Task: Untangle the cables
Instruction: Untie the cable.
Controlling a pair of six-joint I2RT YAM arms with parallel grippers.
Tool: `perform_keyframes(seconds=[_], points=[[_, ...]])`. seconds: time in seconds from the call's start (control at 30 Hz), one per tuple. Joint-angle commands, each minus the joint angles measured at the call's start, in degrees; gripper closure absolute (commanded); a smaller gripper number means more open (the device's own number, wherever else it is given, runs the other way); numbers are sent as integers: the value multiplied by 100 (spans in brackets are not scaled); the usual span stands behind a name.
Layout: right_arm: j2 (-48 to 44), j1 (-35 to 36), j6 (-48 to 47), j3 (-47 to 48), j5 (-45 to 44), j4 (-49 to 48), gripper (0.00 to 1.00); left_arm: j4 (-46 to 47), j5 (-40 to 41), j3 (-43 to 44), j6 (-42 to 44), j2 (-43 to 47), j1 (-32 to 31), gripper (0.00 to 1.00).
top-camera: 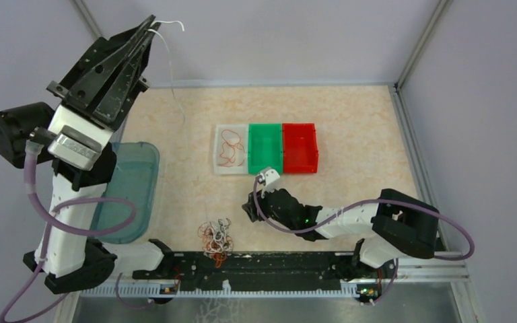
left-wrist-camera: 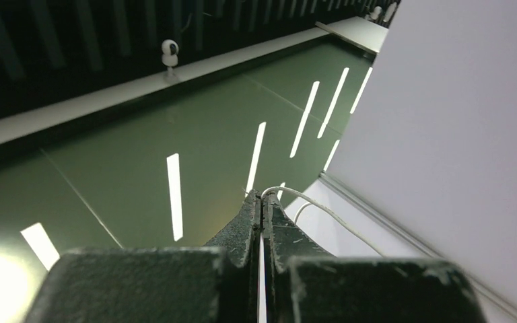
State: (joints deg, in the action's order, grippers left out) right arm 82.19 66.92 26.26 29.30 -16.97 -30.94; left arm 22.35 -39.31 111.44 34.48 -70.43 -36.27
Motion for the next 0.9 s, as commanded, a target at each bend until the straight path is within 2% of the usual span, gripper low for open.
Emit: perform_keyframes(seconds=[0.0,0.1,0.2,0.33,0.47,0.57,0.7,0.87], points=[[-230,78,190,-152,-326,-361,48,114,60,315,409,-102,-25,100],[-1099,81,177,-320,-405,-179,43,14,73,139,636,-29,-25,100],[-1923,79,23,-476,-48,-71,35,20,123,-249,865,104,-20,100],[-2492,77,-121,-649,704,11,30,134,29,-896,1211,240,-20,100],[-2861,80,-229,-794,1284,-102,30,204,143,-1195,1499,225,-25,100],[-2836,117,-385,-679,1449,97,32,255,217,-1199,1505,142,-20,100],[-2467,113,-509,-557,1227,180,35,270,141,-1118,1416,88,-27,100],[-1633,115,-584,-185,163,-7,46,182,160,-992,1215,78,-34,100]])
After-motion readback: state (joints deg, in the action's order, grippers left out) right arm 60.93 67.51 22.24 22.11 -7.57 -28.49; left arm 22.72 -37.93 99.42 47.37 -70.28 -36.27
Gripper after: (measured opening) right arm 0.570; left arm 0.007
